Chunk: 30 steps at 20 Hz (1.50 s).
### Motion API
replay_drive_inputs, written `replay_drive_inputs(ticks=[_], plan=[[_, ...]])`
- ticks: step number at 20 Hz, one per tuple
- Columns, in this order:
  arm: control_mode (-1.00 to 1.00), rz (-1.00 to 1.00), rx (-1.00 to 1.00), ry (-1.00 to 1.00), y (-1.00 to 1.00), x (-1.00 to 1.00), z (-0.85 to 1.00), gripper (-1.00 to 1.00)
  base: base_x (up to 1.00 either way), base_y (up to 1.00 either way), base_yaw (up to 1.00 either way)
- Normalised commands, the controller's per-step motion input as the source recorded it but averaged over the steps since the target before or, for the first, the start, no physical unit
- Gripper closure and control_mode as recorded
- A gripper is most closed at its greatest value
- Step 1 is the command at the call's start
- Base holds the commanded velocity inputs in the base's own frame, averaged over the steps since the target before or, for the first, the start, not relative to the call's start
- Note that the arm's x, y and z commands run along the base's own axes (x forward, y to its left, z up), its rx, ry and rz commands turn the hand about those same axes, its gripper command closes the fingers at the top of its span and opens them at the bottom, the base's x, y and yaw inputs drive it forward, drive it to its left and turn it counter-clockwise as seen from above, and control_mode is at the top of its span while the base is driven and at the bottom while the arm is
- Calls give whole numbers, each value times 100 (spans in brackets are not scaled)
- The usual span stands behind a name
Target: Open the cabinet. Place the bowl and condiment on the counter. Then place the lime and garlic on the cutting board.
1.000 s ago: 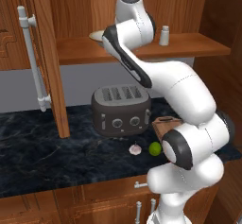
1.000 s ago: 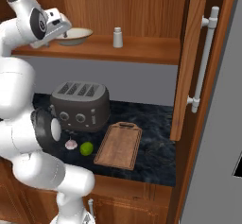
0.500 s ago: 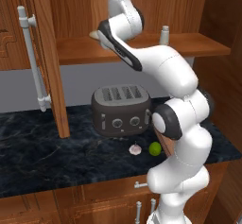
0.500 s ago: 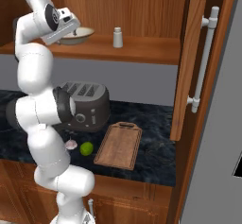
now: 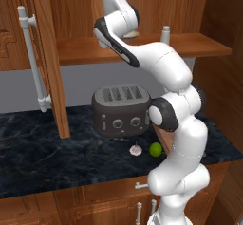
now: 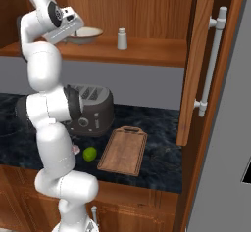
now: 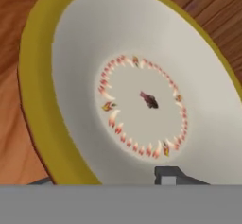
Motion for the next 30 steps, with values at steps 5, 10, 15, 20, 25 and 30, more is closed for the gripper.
replay_drive_inputs(ticks=[5,10,15,20,25,30], plan=[[-100,0,4,-6,-7,-71,-17,100,0,0,0],[-100,4,4,-6,-19,-100,-20,100,0,0,0],[-100,15,0,-14,-28,-100,-42,100,0,0,0],[-100,22,0,-20,-16,-100,-22,100,0,0,0],[-100,29,-1,-6,-3,-100,-12,100,0,0,0],[-100,39,-14,0,1,-100,-17,100,0,0,0]])
